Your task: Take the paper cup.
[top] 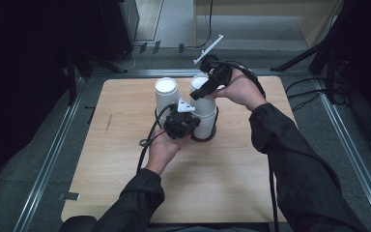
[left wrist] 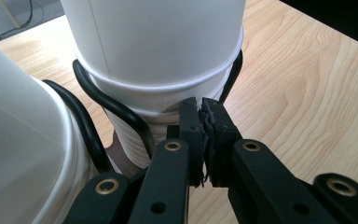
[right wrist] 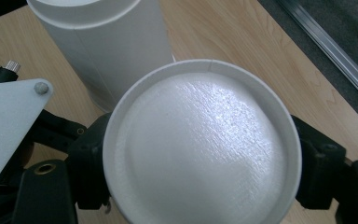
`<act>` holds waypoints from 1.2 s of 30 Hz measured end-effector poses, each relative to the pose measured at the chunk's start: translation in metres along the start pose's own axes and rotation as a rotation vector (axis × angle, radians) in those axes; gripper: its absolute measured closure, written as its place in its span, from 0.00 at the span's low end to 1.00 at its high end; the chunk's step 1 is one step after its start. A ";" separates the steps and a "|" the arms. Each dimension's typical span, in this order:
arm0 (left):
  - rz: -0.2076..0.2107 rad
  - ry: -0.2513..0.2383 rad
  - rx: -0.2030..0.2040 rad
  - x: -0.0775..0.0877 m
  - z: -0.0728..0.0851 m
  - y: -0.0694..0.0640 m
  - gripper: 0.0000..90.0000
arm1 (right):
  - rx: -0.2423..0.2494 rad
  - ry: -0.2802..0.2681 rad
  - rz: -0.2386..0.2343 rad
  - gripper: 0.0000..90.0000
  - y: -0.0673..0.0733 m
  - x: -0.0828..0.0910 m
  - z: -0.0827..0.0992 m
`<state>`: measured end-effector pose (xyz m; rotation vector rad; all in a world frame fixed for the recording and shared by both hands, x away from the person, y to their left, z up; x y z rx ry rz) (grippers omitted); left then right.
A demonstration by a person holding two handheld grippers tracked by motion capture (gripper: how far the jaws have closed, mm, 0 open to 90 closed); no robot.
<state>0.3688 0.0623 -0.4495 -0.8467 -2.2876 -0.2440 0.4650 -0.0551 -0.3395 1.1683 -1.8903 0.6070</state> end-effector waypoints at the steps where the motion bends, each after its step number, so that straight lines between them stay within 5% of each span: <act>1: 0.000 0.000 -0.001 0.000 0.000 0.000 0.97 | 0.006 0.004 0.003 0.26 0.000 0.000 -0.001; 7: 0.003 0.005 -0.001 0.000 0.000 0.001 0.96 | 0.011 0.031 0.017 0.26 0.002 0.002 -0.004; 18: 0.025 0.012 0.013 0.002 0.000 0.004 0.90 | -0.007 -0.005 -0.008 0.27 0.000 0.024 -0.011; 36: 0.054 0.030 0.006 0.003 0.002 0.009 0.75 | 0.004 -0.061 0.002 0.27 0.013 0.095 -0.026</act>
Point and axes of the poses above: each handheld gripper's, and its own axes: x roughly backward along the jaws, z roughly out of its underside, y roughly to its left, the point moved 2 cm from there along -x, roughly forward along the jaws, and after that the axes turned 2 degrees about y, right-handed, at the moved point
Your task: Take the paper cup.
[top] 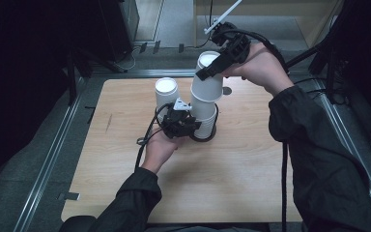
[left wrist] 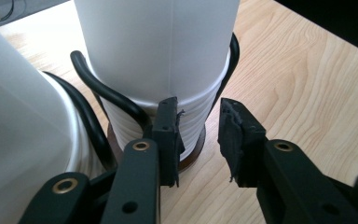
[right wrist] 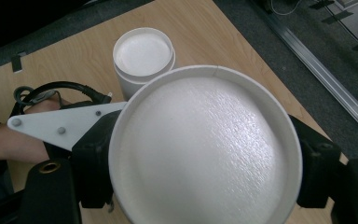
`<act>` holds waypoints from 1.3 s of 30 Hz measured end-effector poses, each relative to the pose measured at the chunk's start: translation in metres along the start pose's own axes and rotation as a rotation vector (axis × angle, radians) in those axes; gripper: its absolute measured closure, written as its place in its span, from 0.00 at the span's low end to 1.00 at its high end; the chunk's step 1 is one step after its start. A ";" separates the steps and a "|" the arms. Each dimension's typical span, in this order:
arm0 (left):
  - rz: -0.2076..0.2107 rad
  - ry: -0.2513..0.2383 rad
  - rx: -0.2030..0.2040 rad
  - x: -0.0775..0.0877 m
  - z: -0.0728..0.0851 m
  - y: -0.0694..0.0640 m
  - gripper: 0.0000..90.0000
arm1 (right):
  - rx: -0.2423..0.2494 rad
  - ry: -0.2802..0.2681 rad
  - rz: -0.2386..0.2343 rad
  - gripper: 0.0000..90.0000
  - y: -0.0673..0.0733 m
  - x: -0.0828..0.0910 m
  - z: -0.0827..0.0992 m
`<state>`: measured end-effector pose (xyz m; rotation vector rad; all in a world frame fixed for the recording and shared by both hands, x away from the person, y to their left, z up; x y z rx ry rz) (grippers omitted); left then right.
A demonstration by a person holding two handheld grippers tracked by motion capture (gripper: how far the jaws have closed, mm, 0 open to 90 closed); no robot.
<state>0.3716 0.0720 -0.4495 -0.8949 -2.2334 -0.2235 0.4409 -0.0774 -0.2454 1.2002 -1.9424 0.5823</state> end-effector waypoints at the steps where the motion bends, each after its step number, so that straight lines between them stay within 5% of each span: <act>1: 0.002 0.000 0.001 0.000 0.000 0.000 0.75 | -0.004 0.001 -0.002 0.27 0.001 0.003 0.001; 12: 0.053 0.005 -0.021 0.010 0.001 0.000 0.52 | 0.001 -0.029 -0.009 0.27 0.014 0.029 0.031; 15: 0.132 -0.008 -0.009 0.018 0.001 0.000 0.47 | 0.013 -0.024 -0.012 0.27 0.020 0.031 0.042; 18: 0.162 -0.001 -0.014 0.021 0.001 -0.001 0.46 | 0.012 -0.025 -0.018 0.27 0.023 0.031 0.049; 25: 0.236 -0.016 -0.055 0.034 0.009 0.005 0.38 | 0.007 -0.026 -0.042 0.27 0.034 0.023 0.080; 34: 0.267 -0.005 -0.076 0.039 0.025 0.013 0.34 | 0.009 -0.028 -0.060 0.27 0.047 0.009 0.114; 39: 0.292 0.022 -0.142 0.037 0.040 0.010 0.29 | 0.016 -0.038 -0.074 0.27 0.051 -0.005 0.133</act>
Point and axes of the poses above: each handheld gripper's, and its own axes: x roughly backward along the jaws, z roughly out of its underside, y roughly to its left, the point moved 2 cm from there along -x, roughly forward along the jaws, and after that the axes turned 2 degrees about y, right-handed, at the moved point
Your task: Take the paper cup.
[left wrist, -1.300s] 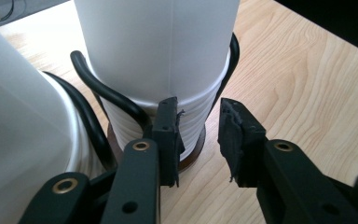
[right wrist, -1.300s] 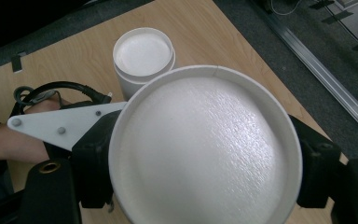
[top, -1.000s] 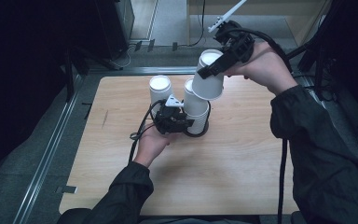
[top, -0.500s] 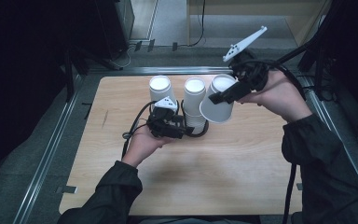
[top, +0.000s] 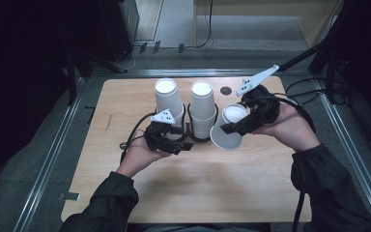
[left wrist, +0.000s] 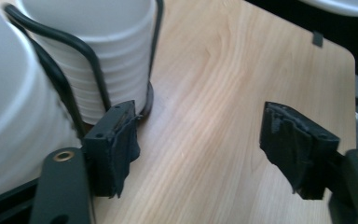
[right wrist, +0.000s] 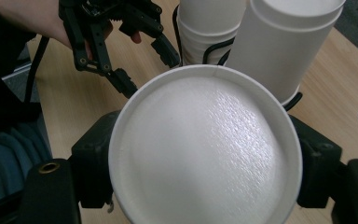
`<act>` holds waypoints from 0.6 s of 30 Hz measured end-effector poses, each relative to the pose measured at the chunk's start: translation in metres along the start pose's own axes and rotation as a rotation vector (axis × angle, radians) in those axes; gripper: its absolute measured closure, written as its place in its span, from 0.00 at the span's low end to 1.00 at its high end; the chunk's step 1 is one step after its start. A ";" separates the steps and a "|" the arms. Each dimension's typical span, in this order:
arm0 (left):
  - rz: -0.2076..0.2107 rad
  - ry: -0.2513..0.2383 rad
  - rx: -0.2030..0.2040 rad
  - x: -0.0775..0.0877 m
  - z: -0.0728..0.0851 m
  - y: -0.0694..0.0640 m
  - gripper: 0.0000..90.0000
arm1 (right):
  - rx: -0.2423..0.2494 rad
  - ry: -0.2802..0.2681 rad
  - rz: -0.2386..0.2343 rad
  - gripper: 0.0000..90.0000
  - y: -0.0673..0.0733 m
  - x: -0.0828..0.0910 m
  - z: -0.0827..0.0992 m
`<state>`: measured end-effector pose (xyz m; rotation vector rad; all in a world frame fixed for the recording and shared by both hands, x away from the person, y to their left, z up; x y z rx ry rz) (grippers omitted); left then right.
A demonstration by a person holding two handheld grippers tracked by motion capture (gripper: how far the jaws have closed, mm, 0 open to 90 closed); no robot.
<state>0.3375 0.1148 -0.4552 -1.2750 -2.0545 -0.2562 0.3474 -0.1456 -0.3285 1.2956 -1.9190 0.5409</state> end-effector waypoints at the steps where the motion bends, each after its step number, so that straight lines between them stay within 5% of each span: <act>1: 0.010 0.005 0.002 -0.001 0.002 -0.001 0.28 | -0.003 -0.001 -0.003 0.27 0.001 -0.003 0.004; 4: 0.058 0.008 0.000 -0.002 0.006 -0.002 0.31 | -0.014 -0.002 -0.011 0.27 0.002 -0.014 0.016; 9: 0.078 0.001 -0.009 -0.003 0.008 -0.002 0.31 | -0.051 -0.009 0.002 0.27 0.003 -0.028 0.034; 14: 0.134 0.007 -0.024 -0.006 0.013 -0.005 0.17 | -0.028 -0.017 -0.011 0.27 0.007 -0.045 0.048; 18: 0.117 0.021 -0.038 -0.008 0.017 -0.007 0.13 | -0.018 -0.029 -0.040 0.27 0.011 -0.061 0.057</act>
Point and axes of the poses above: each handheld gripper's, and its own axes: x roughly backward along the jaws, z roughly out of its underside, y roughly to its left, the point moved 2 cm from there along -x, roughly forward along the jaws, and after that the axes turned 2 degrees about y, right-handed, at the moved point
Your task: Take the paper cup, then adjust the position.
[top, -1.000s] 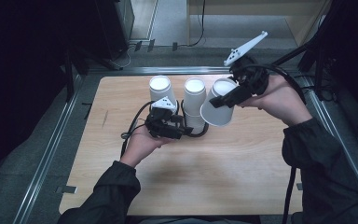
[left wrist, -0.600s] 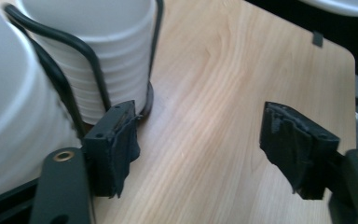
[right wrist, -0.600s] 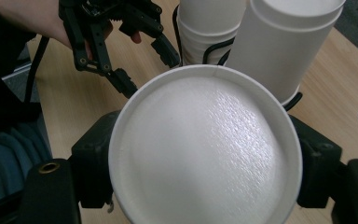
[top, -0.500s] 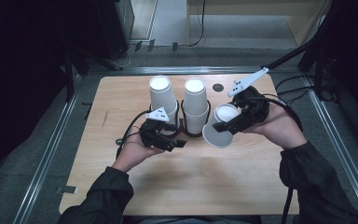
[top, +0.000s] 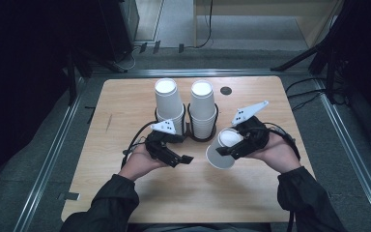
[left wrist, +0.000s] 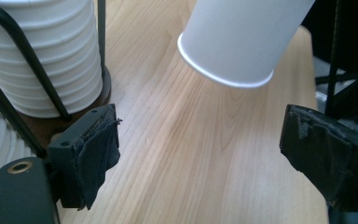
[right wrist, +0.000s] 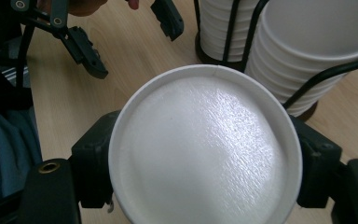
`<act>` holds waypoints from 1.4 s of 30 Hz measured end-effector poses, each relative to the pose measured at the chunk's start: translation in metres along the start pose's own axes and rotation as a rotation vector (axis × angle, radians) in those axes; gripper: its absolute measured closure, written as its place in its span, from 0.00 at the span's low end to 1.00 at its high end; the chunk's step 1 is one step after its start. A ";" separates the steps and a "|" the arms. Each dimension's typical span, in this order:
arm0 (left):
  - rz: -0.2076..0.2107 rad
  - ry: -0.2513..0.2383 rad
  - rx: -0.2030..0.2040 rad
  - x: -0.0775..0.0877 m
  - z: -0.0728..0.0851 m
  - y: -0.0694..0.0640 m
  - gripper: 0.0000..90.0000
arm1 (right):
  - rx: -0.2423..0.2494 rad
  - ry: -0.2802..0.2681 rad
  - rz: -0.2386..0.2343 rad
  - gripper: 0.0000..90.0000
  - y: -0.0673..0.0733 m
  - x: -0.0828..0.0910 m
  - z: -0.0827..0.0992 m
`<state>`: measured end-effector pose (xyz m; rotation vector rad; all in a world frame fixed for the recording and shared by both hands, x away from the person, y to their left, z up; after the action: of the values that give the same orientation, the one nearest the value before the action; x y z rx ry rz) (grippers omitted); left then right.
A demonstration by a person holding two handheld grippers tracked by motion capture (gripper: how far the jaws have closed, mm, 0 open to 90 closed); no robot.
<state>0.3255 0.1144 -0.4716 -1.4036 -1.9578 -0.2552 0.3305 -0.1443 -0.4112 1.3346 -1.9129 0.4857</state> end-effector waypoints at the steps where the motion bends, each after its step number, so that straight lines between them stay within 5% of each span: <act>1: 0.000 0.000 0.000 0.000 0.000 0.000 0.14 | 0.000 0.000 0.000 0.27 0.000 0.000 0.000; 5: -0.014 0.018 0.046 -0.002 0.006 0.004 0.17 | 0.001 -0.019 -0.033 0.27 -0.001 -0.018 0.012; 11: -0.034 0.034 -0.007 -0.006 0.009 0.000 0.16 | 0.004 -0.037 -0.057 0.27 -0.003 -0.031 0.021; 16: 0.009 0.061 -0.025 -0.011 0.011 -0.001 0.11 | -0.030 -0.029 -0.075 0.27 -0.005 -0.042 0.029; 19: 0.001 0.059 -0.040 -0.016 0.012 -0.004 0.11 | -0.037 -0.052 -0.092 0.27 -0.004 -0.046 0.029; 28: -0.015 0.019 -0.046 -0.030 0.010 -0.007 0.09 | -0.027 -0.143 -0.149 0.27 0.000 -0.047 0.020; 30: -0.004 0.009 -0.043 -0.033 0.009 -0.009 0.01 | -0.022 -0.157 -0.152 0.28 0.001 -0.045 0.018; 42: 0.024 0.005 -0.092 -0.044 0.006 -0.019 0.00 | 0.008 -0.225 -0.175 0.28 0.010 -0.038 0.007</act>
<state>0.3131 0.0773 -0.4996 -1.4828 -1.9456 -0.3403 0.3253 -0.1214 -0.4432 1.6018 -1.9500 0.2653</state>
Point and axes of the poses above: each handheld gripper's, and its own axes: x roughly backward along the jaws, z roughly out of its underside, y roughly to its left, the point moved 2 cm from there along -x, roughly forward along the jaws, and after that the axes turned 2 degrees about y, right-handed, at the moved point
